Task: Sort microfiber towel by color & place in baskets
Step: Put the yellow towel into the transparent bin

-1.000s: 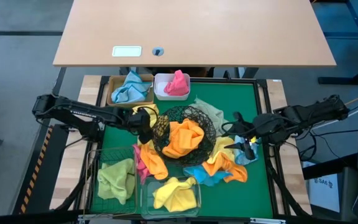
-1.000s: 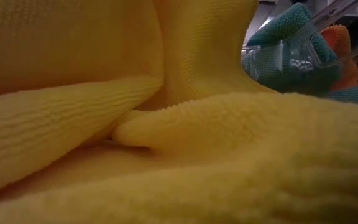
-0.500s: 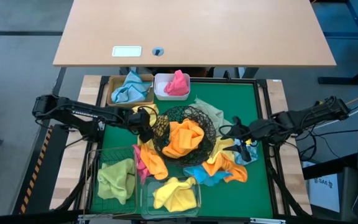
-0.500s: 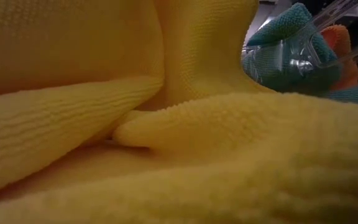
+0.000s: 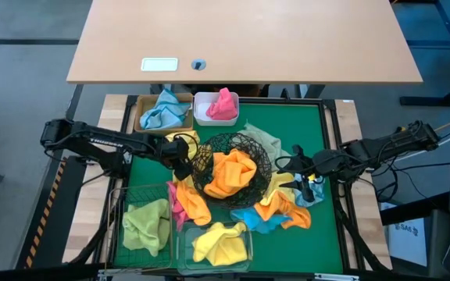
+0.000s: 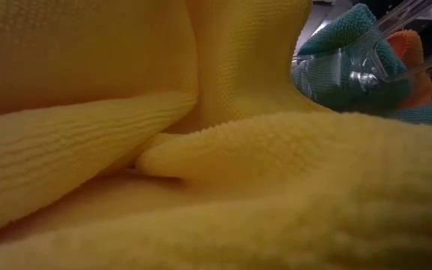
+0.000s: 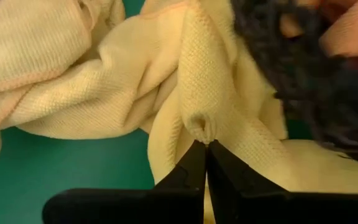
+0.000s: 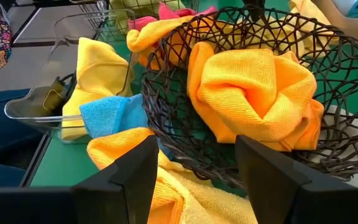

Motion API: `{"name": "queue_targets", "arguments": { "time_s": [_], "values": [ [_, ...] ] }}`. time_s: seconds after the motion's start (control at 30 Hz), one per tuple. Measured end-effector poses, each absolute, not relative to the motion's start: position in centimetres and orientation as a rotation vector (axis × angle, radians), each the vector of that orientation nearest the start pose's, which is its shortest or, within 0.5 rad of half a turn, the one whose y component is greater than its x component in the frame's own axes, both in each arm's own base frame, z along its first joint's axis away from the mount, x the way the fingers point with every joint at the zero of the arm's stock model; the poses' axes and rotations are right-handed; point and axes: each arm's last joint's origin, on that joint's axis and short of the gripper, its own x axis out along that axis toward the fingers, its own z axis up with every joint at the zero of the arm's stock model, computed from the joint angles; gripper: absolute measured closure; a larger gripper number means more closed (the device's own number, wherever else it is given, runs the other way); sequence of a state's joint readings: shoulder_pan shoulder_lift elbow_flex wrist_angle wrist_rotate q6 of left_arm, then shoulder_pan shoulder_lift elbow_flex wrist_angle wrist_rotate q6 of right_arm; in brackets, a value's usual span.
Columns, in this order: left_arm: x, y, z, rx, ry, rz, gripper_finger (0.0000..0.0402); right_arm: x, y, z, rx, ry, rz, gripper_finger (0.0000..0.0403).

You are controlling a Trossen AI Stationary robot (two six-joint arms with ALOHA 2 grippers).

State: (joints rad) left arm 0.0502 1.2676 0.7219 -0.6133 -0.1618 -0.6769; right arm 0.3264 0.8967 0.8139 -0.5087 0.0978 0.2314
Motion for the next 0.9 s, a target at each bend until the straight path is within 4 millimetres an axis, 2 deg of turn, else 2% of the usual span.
{"name": "queue_targets", "arguments": {
  "time_s": [0.17, 0.33, 0.67, 0.9],
  "values": [
    [22.2, 1.6, 22.1, -0.515, 1.07, 0.569, 0.04, 17.6, 5.6, 29.5, 0.099, 0.602, 0.153, 0.0189],
    [22.2, 1.5, 26.7, -0.494, 1.038, 0.565, 0.0401, 17.5, 5.6, 29.5, 0.098, 0.605, 0.153, 0.0189],
    [22.8, -0.2, 37.3, -0.416, 0.713, 0.456, 0.0401, 17.5, 5.6, 29.5, 0.096, 0.61, 0.153, 0.0189],
    [22.4, -2.4, 42.4, -0.392, 0.509, 0.315, 0.0401, 17.5, 5.6, 29.5, 0.096, 0.61, 0.152, 0.0189]
  ]
}}
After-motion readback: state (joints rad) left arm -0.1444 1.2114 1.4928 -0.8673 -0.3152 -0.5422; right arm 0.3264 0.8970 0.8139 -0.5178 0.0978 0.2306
